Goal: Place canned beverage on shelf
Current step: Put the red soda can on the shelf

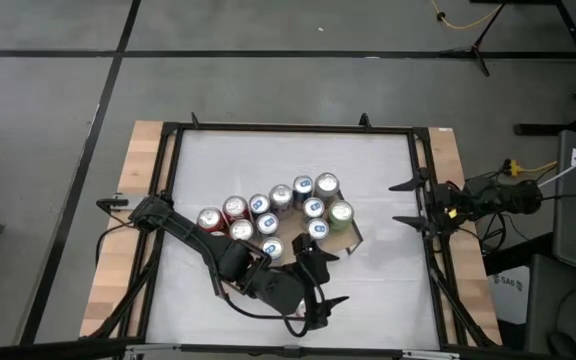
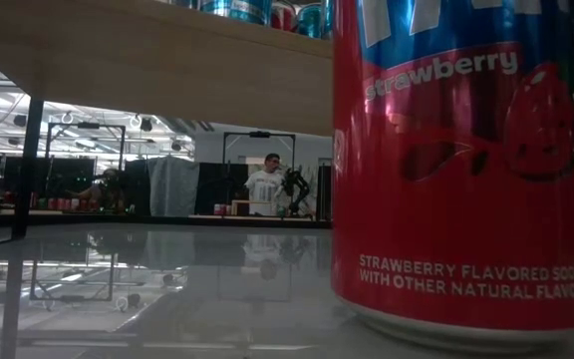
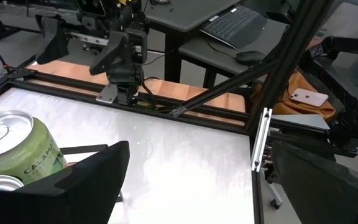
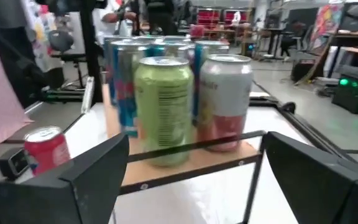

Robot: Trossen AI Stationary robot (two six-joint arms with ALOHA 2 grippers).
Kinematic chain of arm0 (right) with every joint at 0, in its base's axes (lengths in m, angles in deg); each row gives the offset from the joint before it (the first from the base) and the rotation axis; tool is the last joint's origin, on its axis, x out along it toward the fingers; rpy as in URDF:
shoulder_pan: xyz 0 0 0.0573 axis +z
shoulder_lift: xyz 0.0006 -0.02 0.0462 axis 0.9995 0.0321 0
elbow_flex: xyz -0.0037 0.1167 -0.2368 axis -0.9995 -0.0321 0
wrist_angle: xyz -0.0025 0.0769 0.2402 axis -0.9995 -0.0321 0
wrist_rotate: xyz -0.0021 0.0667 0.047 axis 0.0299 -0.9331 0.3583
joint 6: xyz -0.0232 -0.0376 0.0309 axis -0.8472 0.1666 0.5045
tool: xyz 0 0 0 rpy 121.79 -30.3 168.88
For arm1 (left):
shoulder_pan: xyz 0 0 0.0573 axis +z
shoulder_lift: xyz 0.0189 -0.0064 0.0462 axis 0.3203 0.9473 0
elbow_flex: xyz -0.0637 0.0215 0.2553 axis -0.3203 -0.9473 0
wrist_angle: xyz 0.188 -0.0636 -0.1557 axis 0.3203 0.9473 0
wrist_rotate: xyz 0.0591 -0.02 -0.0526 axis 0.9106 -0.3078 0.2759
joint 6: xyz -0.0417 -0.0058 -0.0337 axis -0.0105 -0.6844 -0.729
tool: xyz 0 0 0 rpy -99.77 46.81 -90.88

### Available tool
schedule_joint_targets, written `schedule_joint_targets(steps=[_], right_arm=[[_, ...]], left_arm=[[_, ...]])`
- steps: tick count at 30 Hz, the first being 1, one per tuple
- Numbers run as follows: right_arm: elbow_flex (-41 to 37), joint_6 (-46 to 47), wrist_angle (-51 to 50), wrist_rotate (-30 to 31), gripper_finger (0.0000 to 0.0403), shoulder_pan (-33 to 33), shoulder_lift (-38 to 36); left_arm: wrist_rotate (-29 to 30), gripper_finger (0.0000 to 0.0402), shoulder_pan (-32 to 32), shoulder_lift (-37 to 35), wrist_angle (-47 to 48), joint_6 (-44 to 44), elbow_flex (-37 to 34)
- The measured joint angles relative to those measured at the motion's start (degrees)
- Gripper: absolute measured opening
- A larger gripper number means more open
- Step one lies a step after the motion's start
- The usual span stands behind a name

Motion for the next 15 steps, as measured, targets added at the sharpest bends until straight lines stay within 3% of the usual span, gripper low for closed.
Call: schedule_joint_targets(steps=[10,15], right_arm=[[-0.42,-1.61,4.05,-2.63,0.0367,-0.02,0.00],[-8.98,-1.30,16.68,-7.46,0.0367,-0.02,0.00]], left_arm=[[0.00,0.0387,0.13,0.00,0.02,0.14,0.00],[0.02,0.0387,0.31,0.00,0.02,0.11,0.00]])
